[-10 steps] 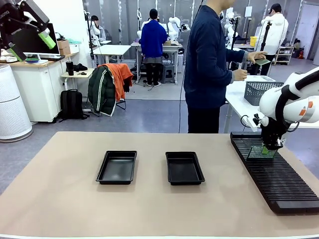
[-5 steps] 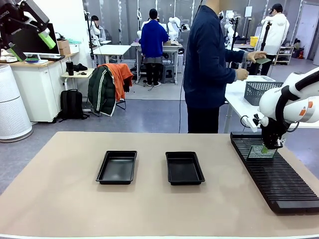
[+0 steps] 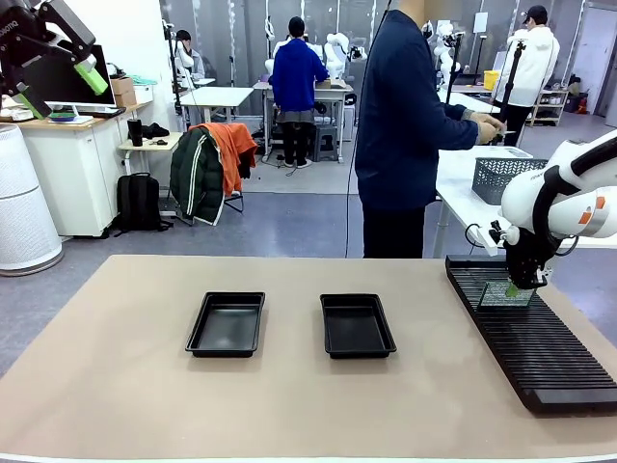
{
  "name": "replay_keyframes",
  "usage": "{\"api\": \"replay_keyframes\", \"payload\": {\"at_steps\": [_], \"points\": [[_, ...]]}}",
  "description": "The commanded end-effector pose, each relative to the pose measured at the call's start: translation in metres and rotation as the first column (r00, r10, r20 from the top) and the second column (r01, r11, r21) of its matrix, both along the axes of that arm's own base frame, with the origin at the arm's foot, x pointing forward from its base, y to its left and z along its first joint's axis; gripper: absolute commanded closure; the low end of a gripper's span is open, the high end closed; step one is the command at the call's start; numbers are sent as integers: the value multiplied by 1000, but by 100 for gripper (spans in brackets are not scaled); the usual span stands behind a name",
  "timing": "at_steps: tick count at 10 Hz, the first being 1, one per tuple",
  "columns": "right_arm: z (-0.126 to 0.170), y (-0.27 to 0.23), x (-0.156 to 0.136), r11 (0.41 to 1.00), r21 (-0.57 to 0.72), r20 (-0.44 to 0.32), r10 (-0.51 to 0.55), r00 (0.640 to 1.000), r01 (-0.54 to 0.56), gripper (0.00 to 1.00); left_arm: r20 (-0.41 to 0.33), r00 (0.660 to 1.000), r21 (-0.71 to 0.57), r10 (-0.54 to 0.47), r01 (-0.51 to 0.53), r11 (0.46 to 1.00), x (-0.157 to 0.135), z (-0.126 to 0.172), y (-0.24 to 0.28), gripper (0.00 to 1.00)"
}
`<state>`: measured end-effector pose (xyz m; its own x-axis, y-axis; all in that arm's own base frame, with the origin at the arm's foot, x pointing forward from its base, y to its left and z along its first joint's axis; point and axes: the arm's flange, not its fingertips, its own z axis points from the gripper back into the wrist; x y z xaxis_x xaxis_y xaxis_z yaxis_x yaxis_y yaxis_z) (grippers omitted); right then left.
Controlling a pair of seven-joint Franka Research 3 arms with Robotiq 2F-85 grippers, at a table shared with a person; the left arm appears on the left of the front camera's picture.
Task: Inspect and transfer BCBs to ESD trays.
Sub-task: Pick up the Blank PCB from the PCB Rack and place it in the left ESD tray.
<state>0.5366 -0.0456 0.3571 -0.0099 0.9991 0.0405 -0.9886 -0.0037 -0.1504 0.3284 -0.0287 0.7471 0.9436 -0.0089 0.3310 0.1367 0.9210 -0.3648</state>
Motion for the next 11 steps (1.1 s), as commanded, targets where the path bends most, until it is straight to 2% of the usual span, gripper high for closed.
{"api": "replay_keyframes", "payload": {"at_steps": [1, 2, 6, 11], "points": [[0, 0, 0, 1000, 0, 1, 2, 1000, -2, 100, 0, 1000, 4, 3, -3, 1000, 0, -1, 0, 0], [0, 0, 0, 1000, 0, 0, 0, 1000, 0, 98, 0, 1000, 4, 3, -3, 1000, 0, -1, 0, 0], [42, 1, -3, 999, -17, 18, -34, 999, 34, 98, 0, 1000, 4, 3, -3, 1000, 0, -1, 0, 0], [146, 10, -28, 996, -31, 21, -86, 996, 86, 98, 0, 1000, 4, 3, -3, 1000, 0, -1, 0, 0]]}}
